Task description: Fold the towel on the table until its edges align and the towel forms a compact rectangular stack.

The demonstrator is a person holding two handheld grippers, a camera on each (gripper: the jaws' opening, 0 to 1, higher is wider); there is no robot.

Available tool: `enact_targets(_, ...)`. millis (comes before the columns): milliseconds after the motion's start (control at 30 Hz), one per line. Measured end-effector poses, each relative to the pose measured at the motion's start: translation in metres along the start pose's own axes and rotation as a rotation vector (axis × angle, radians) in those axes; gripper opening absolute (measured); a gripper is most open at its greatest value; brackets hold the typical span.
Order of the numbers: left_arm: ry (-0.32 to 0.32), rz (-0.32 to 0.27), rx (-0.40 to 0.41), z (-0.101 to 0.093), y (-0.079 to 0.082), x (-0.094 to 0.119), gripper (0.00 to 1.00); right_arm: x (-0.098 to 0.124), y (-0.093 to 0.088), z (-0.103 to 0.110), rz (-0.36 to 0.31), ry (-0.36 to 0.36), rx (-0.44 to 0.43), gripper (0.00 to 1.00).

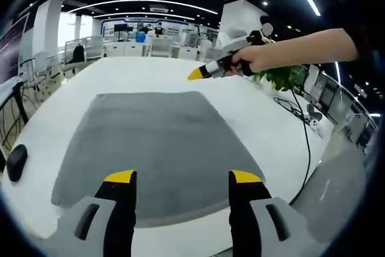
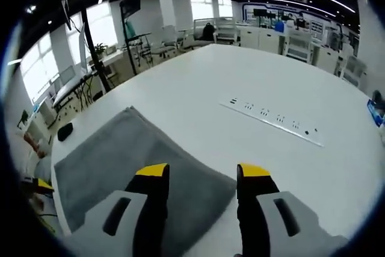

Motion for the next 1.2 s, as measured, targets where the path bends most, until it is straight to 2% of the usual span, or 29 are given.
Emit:
enact_targets(467, -0.089, 0.057, -0.097, -0.056, -0.001, -0.024, 0.64, 0.012, -0.025, -0.032, 0.013, -0.006, -0.028, 0.44)
enact_targets(700, -0.166, 0.105, -0.163, -0.081, -0.007, -0.025, 0.64, 0.013, -0.035, -0.031, 0.018, 0.009, -0.036, 0.43)
enact_targets(867, -0.210, 0.121, -0.163, -0.096, -0.008, -0.031, 0.63, 0.009, -0.038, -0.032, 0.026, 0.019, -0.039, 0.42)
enact_targets(967, -0.251, 0.153, -0.227, -0.106, -0.011, -0.036, 0.62, 0.008, -0.036, -0.029, 0.020, 0.028, -0.039, 0.42)
enact_targets(1067, -0.306, 0.168, -0.249, -0.116, -0.013, -0.041, 0.59, 0.002, -0.035, -0.031, 0.019, 0.041, -0.041, 0.42)
enact_targets(1200, -0.344, 0.183, -0.257, -0.123, -0.017, -0.048, 0.53, -0.003, -0.037, -0.033, 0.024, 0.051, -0.040, 0.41)
Point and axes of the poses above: the point that each gripper's makers call its tool centre point, and the gripper's own axes: x roughly backward along the fingers, z roughly to its left, y roughly out of its top, the point moved 1 cm from there along x, roughly backward along the fingers, and after that the axes turned 3 degrees about x, right-handed, at the moved point
